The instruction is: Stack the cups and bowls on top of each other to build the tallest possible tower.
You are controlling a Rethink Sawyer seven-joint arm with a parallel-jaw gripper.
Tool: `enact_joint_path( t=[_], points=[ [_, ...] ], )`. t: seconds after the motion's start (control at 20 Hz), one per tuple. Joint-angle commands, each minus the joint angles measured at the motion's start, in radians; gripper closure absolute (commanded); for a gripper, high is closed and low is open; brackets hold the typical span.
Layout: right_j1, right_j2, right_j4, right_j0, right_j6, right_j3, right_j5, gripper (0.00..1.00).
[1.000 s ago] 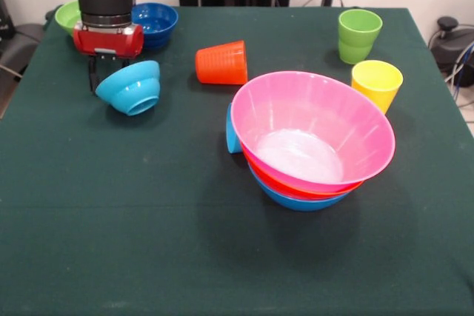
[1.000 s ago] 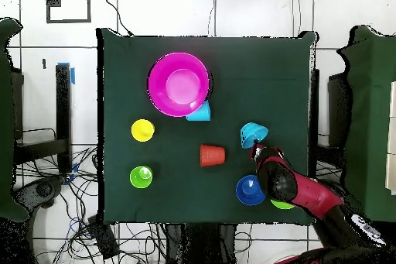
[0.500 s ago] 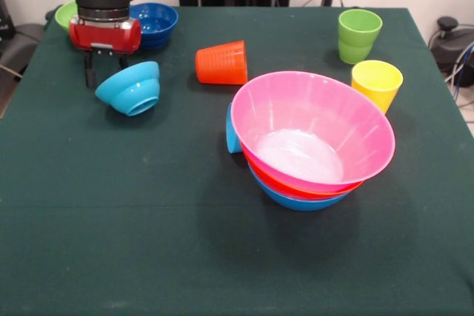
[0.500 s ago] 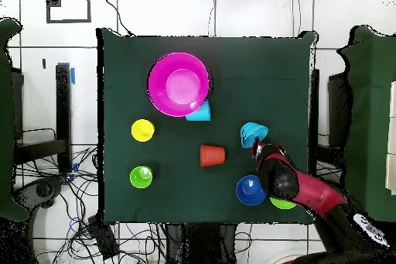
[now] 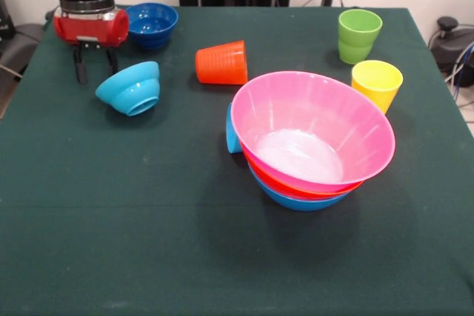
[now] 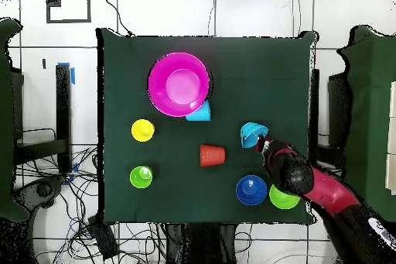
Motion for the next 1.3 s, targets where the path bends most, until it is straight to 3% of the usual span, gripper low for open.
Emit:
enact_joint_path(
  t=[0.05,0.45,0.65,0.85,1.3],
  points=[
    [0.255,0.367,-0.108,-0.204,-0.148,-0.023,0.148,0.0],
    [0.344,0.557,-0.231,-0.346,-0.239,0.02,0.202,0.0],
    [0.397,0.613,-0.279,-0.394,-0.268,0.012,0.243,0.0],
    [0.409,0.621,-0.342,-0.419,-0.222,0.022,0.203,0.0],
    [0.299,0.599,-0.408,-0.383,-0.035,0.062,0.084,0.0]
  ],
)
